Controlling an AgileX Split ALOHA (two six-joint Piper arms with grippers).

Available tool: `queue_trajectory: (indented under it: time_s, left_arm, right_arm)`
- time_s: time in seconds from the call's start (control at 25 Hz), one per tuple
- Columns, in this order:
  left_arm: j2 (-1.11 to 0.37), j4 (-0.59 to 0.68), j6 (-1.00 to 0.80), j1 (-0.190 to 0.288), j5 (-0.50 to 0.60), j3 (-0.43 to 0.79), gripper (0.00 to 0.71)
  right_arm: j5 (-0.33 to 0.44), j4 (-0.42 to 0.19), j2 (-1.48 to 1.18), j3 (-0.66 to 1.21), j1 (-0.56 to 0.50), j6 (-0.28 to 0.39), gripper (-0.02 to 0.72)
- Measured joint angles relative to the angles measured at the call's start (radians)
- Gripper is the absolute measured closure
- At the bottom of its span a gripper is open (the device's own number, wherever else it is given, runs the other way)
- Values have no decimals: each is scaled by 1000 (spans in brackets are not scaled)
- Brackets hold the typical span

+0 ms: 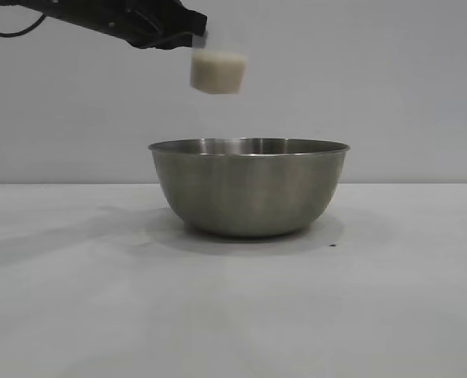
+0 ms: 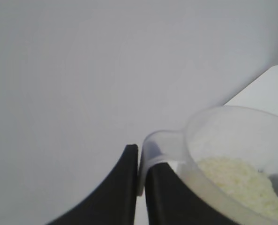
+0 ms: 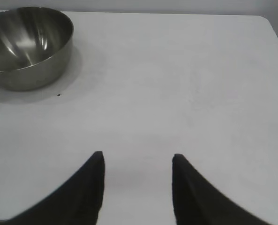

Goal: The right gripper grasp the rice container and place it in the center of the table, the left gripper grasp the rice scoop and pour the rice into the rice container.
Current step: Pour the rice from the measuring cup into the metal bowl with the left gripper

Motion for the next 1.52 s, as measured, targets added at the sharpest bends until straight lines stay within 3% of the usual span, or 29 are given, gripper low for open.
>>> queue_trajectory:
  time_s: [0.36,0.64,1.28,1.52]
  left_arm:
    - [89,54,35,0,0,-83,710]
    - [93,135,202,0,-2,-89,710]
    - [93,138,687,-2,-6,-89,710]
    - [93,140,824,-2,-58,-90,710]
  right_arm:
    - [0,0,0,0,0,0,432]
    - [0,0,0,0,0,0,432]
    - [0,0,0,0,0,0,432]
    - [0,0,0,0,0,0,432]
